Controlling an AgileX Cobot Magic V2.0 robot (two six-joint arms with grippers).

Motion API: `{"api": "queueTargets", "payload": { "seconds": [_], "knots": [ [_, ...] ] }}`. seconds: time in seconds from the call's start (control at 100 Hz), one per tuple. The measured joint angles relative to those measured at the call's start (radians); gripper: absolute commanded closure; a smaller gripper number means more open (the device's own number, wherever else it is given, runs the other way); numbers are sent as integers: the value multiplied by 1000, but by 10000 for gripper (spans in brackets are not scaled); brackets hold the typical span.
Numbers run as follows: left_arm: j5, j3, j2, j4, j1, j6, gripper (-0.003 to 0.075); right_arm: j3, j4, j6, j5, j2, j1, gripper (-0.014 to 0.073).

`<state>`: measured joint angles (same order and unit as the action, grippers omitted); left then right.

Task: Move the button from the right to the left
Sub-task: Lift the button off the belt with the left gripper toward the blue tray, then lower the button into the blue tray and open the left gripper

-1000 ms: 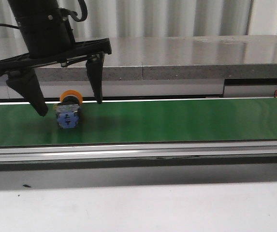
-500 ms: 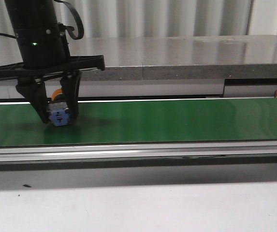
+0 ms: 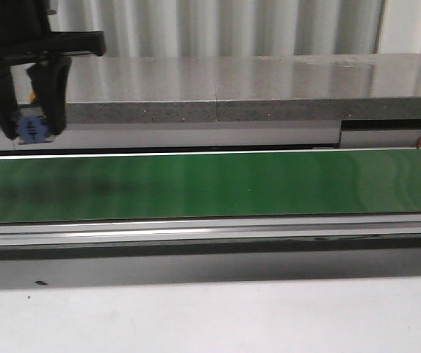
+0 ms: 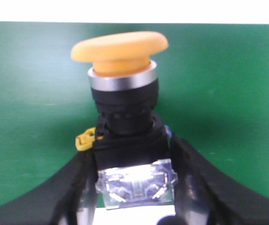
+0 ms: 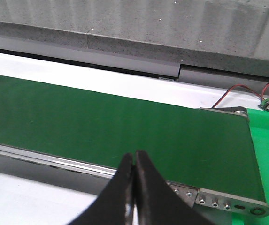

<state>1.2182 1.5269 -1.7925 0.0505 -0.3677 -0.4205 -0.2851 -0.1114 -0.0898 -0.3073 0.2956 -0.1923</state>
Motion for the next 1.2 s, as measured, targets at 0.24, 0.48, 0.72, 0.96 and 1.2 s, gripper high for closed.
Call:
{"api": "queueTargets", "payload": {
  "seconds": [0.24,0.48,0.72,0.96,1.2],
  "knots": [
    [7,0,6,42,166,158,612,0,0,0,0,0,0,662],
    [9,0,6,47,354,358,612,0,0,0,0,0,0,662],
    [9,0,6,57,561,458,615,0,0,0,0,0,0,662],
    [9,0,-28,72,688,601,615,0,0,0,0,0,0,662],
    [1,0,-117,76,732,689,615,0,0,0,0,0,0,662]
  ]
}}
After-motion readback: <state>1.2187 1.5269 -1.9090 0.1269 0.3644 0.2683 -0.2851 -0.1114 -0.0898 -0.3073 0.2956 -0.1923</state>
